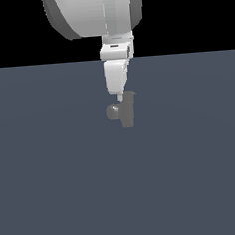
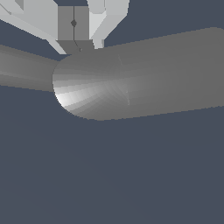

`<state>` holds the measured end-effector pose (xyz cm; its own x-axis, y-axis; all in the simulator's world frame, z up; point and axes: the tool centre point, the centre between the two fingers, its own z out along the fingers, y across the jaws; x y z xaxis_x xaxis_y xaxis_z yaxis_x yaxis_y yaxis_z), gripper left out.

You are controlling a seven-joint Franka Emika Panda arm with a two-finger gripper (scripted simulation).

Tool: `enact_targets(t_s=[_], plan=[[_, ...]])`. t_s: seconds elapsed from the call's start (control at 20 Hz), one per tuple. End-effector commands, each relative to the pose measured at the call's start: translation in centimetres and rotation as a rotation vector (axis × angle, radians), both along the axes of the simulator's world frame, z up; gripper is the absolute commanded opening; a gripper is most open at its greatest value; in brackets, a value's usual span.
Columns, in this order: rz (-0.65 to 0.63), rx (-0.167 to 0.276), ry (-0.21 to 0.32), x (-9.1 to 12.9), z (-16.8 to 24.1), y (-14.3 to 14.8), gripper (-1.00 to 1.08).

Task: Turn on the faucet by rotating a designated handle.

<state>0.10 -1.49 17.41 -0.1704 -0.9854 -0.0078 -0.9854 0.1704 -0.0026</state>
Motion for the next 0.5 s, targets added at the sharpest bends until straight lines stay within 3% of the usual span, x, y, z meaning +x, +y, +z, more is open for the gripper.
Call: enact_targets(t_s=[0.0,0.45], plan=[[-0.001,0.004,0.000,0.1,0.0,0.0,-1.00],[-0.016,0.000,0.001,1.2,0.0,-4.1,-1.00]])
